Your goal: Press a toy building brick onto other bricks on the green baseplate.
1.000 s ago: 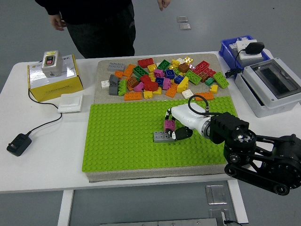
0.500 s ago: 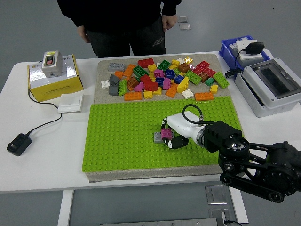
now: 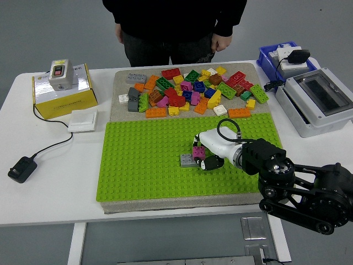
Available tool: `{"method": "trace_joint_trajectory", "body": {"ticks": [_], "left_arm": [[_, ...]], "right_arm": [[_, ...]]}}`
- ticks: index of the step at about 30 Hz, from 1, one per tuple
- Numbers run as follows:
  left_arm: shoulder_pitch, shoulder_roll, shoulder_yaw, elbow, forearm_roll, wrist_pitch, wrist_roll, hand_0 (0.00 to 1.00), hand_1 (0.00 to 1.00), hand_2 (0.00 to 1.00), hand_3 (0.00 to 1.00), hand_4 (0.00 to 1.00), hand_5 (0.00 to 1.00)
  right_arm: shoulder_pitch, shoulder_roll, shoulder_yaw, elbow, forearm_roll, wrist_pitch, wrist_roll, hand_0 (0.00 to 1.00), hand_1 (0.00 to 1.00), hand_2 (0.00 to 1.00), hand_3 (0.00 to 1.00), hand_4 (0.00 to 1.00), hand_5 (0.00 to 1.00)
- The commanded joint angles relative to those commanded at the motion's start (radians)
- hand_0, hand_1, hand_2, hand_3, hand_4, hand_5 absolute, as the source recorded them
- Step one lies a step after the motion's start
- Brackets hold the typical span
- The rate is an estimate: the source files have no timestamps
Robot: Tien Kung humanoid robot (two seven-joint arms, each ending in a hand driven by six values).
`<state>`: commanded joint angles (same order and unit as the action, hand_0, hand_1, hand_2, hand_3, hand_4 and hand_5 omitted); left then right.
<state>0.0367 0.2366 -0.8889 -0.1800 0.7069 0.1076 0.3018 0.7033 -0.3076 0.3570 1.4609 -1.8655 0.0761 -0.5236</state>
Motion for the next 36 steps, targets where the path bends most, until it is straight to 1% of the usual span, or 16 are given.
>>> {"method": "trace_joint_trajectory", "body": {"ticks": [14,23,36], "left_arm": [[0.005,0.0,-0.002,0.0,0.0,0.001,0.0,0.662,0.66,0.627,0.742,0.424,0.538],[0.006,0.0,-0.004,0.0,0.004,0.001,0.002,0.662,0.66,0.627,0.743,0.423,0.537],[0.008,-0.001,-0.006,0.0,0.005,0.001,0.003,0.662,0.659,0.628,0.744,0.423,0.538]], "right_arm": [[-0.018,-0.01,0.003,0.016,-0.012,0.003,-0.007,0.059,0.149,0.374,0.44,0.465,0.301],[-0.027,-0.008,0.006,0.029,-0.021,0.001,-0.011,0.058,0.149,0.372,0.439,0.469,0.305],[-0.04,-0.009,0.005,0.029,-0.031,0.0,-0.017,0.054,0.145,0.371,0.437,0.478,0.313]]}}
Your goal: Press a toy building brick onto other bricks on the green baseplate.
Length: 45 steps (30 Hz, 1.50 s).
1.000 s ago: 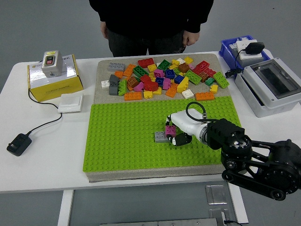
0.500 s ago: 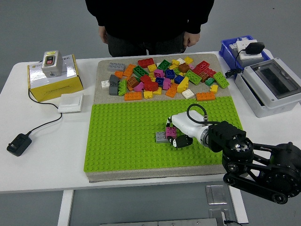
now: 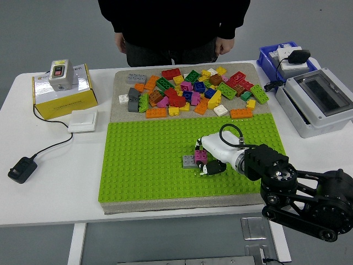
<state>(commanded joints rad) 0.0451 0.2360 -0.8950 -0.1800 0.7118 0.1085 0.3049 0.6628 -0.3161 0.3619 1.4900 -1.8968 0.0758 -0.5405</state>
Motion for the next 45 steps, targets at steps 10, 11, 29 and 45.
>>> {"method": "trace_joint_trajectory", "body": {"ticks": [10,11,29,45], "left_arm": [[-0.001,0.0,0.001,0.0,-0.001,0.0,-0.001,0.662,0.659,0.628,0.744,0.424,0.539],[-0.001,0.0,0.0,0.0,-0.001,0.0,-0.001,0.662,0.659,0.628,0.745,0.424,0.538],[-0.002,0.001,-0.001,0.0,0.002,0.001,-0.001,0.662,0.659,0.628,0.746,0.422,0.538],[-0.002,0.001,-0.004,0.0,0.007,0.005,-0.006,0.66,0.658,0.624,0.744,0.417,0.539]], "right_arm": [[-0.005,0.0,0.0,0.002,-0.006,-0.003,-0.003,0.052,0.145,0.371,0.436,0.483,0.316],[-0.005,-0.001,0.0,0.003,-0.007,-0.004,-0.002,0.052,0.141,0.371,0.436,0.484,0.319],[-0.008,-0.013,0.001,0.018,-0.001,-0.01,0.003,0.045,0.144,0.623,0.754,0.493,0.328],[-0.005,-0.017,0.003,0.021,0.006,-0.015,0.007,0.044,0.145,0.652,0.795,0.493,0.33]]}}
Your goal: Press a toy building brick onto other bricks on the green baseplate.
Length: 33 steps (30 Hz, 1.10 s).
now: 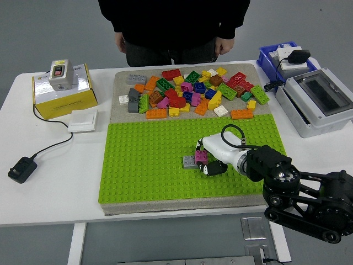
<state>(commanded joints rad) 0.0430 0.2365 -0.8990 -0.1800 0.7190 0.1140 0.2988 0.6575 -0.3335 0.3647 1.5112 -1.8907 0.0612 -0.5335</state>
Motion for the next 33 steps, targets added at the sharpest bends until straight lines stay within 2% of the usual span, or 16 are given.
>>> {"method": "trace_joint_trajectory", "body": {"ticks": [2,7,8,13,14,33], "left_arm": [[0.0,0.0,0.0,0.0,0.0,0.0,0.0,0.661,0.655,0.615,0.735,0.413,0.542],[0.0,0.0,-0.001,0.0,0.002,0.0,0.0,0.661,0.655,0.615,0.735,0.413,0.542],[0.001,0.0,-0.001,0.0,0.001,0.0,0.0,0.657,0.653,0.608,0.728,0.406,0.543],[0.001,0.0,-0.002,0.0,0.002,0.0,0.0,0.657,0.653,0.608,0.728,0.406,0.543],[0.001,0.0,-0.002,0.0,0.002,0.0,0.0,0.659,0.652,0.603,0.727,0.405,0.544],[0.001,0.003,0.002,0.0,0.001,0.004,-0.005,0.653,0.645,0.594,0.707,0.376,0.55]], "right_arm": [[0.0,-0.001,0.0,0.001,0.002,0.0,0.0,0.044,0.144,0.672,0.825,0.501,0.342],[0.001,-0.003,0.0,0.002,0.007,-0.001,0.001,0.044,0.144,0.672,0.825,0.501,0.342],[0.001,-0.003,0.0,0.002,0.008,-0.001,0.002,0.043,0.155,0.734,0.846,0.501,0.339],[0.002,-0.004,-0.002,0.003,0.012,-0.004,0.004,0.043,0.155,0.734,0.846,0.501,0.339],[0.002,-0.004,-0.002,0.003,0.013,-0.004,0.004,0.043,0.165,0.767,0.846,0.503,0.34],[0.011,-0.009,-0.015,0.006,0.022,-0.016,0.013,0.044,0.173,0.778,0.849,0.507,0.339]]}}
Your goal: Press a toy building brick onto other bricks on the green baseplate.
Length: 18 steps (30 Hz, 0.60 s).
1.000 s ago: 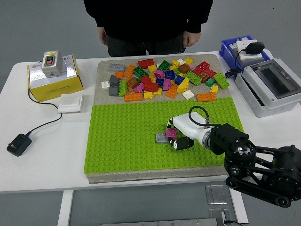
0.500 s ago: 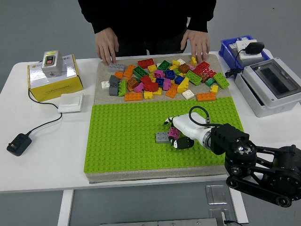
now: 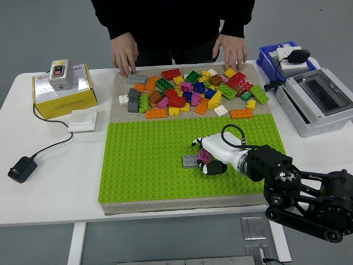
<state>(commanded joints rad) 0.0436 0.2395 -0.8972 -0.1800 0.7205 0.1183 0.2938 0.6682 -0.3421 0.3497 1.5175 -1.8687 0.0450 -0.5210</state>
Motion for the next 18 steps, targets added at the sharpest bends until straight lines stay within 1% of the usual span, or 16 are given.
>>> {"method": "trace_joint_trajectory", "body": {"ticks": [10,18], "left_arm": [[-0.001,0.0,0.002,0.0,0.0,0.001,-0.001,0.653,0.644,0.591,0.7,0.367,0.551],[-0.002,0.0,0.002,0.0,0.001,0.002,0.0,0.651,0.642,0.588,0.686,0.356,0.552]], "right_arm": [[0.009,-0.004,0.002,0.007,0.016,-0.002,0.01,0.045,0.171,0.775,0.848,0.508,0.337],[0.01,-0.016,0.022,0.039,0.102,-0.012,0.042,0.043,0.169,0.773,0.849,0.511,0.34]]}}
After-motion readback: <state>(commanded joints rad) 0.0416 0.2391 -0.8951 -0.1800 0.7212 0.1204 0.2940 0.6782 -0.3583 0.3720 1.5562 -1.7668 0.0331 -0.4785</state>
